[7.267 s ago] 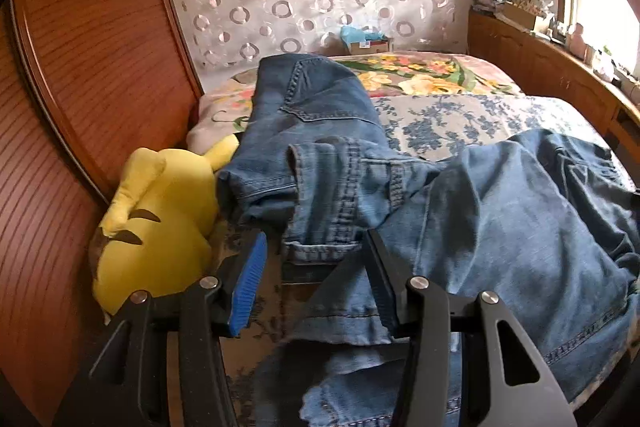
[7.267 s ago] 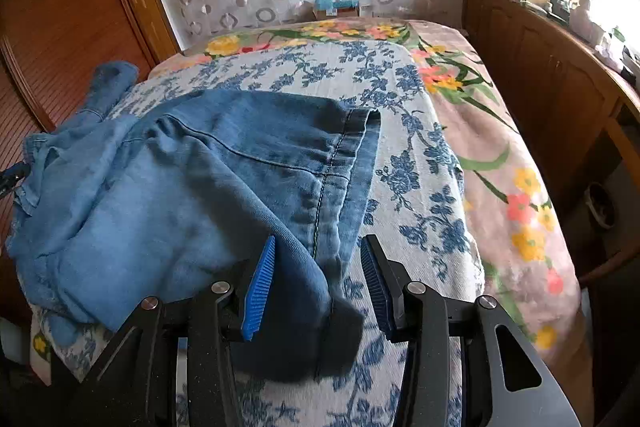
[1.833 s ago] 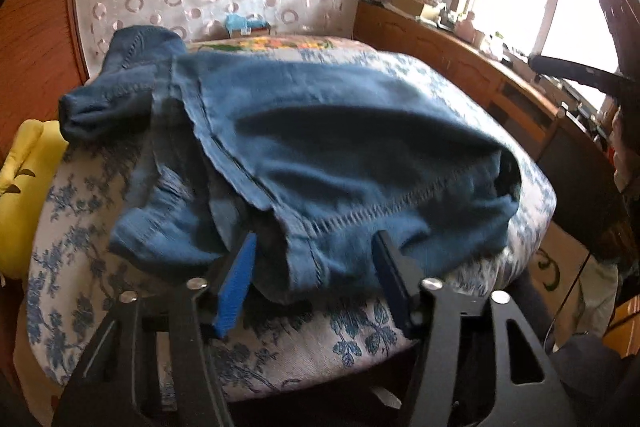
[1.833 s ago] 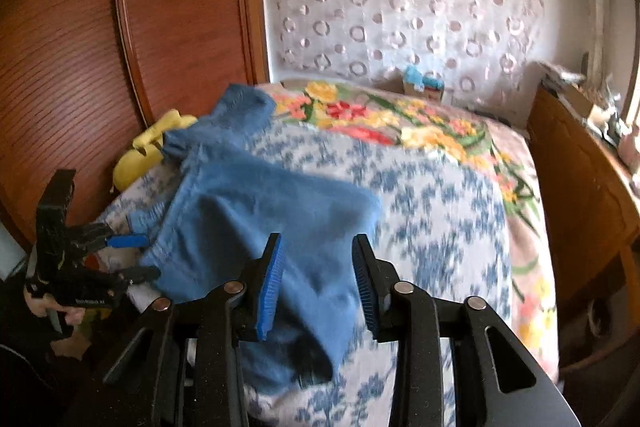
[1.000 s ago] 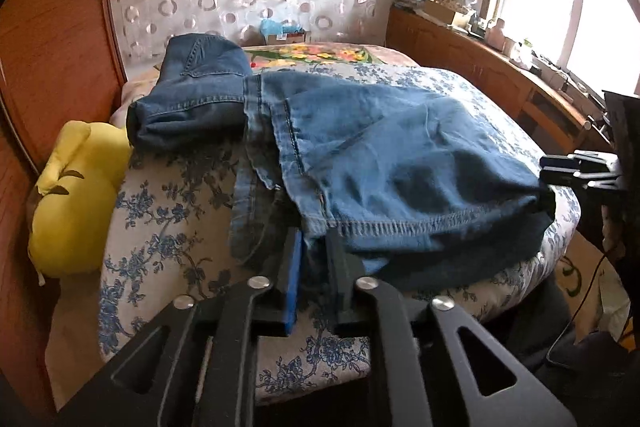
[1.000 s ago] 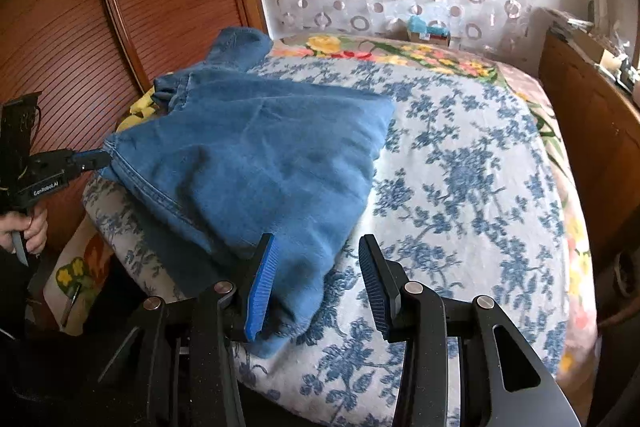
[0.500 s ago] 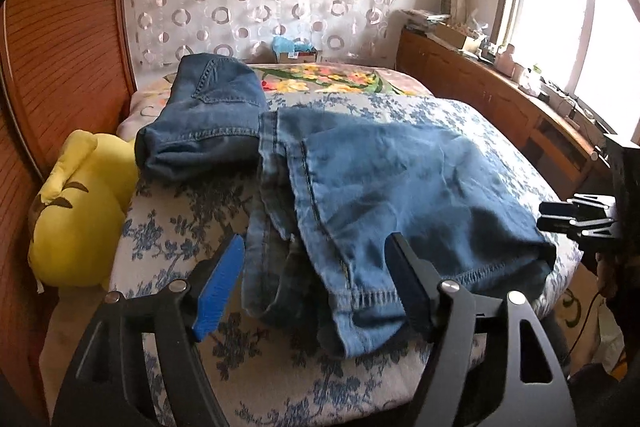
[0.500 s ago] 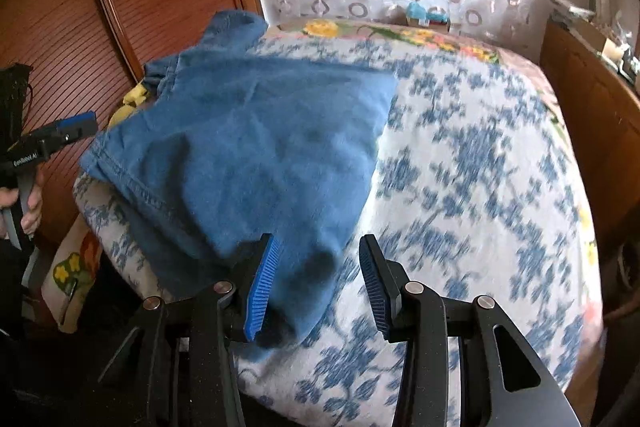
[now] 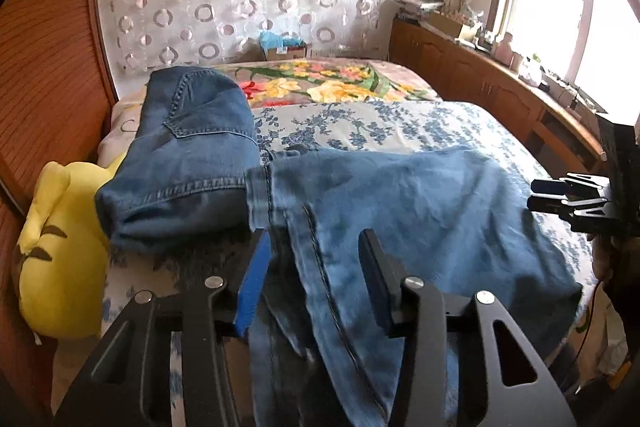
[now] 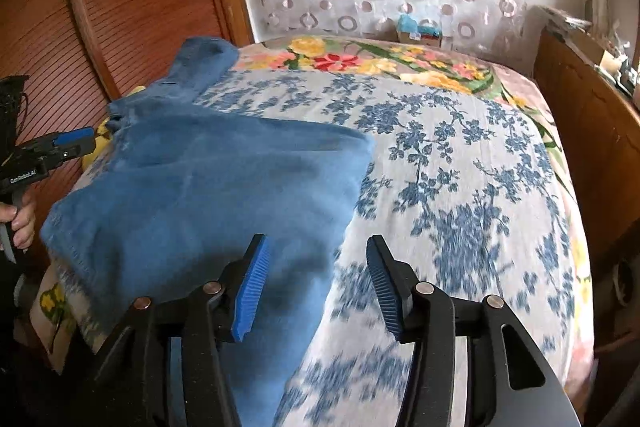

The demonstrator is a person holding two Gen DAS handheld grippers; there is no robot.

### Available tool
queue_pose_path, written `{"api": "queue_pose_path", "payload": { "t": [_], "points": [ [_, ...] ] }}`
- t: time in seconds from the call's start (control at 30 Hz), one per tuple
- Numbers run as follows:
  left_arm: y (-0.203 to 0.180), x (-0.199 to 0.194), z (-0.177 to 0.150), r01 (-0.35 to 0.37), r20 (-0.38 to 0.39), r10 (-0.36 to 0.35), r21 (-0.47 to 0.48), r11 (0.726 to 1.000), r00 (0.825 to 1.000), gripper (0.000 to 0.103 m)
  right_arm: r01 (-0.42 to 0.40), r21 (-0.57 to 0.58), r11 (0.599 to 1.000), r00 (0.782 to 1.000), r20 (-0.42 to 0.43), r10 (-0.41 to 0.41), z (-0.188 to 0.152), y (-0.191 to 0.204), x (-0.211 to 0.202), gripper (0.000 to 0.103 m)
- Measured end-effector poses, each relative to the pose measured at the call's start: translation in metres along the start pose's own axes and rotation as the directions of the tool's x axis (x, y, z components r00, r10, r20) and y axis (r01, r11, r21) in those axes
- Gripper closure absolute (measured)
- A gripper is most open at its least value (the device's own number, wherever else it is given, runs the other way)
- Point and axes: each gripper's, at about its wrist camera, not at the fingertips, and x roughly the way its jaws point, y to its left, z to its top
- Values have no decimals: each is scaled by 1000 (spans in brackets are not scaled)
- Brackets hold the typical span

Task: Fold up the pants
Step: 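Open the left tool and grasp the jeans leg edge with the right tool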

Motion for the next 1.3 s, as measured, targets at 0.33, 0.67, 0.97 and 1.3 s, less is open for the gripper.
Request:
{"api": "queue_pose_path", "payload": {
  "t": [0.33,0.67,0.97,1.3],
  "points": [
    [8,38,11,29,-77,-28,22,999,997,75,-24,37,999,998,-52,26,24,-15,47,50],
    [11,10,48,7,52,-8,17,1000,999,85,-87,80,993,995,-39,91,34,-27,70,50],
    [20,27,41,-6,-15,5,-18,1000,1000,62,-103,92,990,992,-59,109,32,-23,85,50],
    [16,23,31,-1,0,1,-55,998,1000,35,-163,67,984,983,-69,167,37,-7,95,94]
  ]
}}
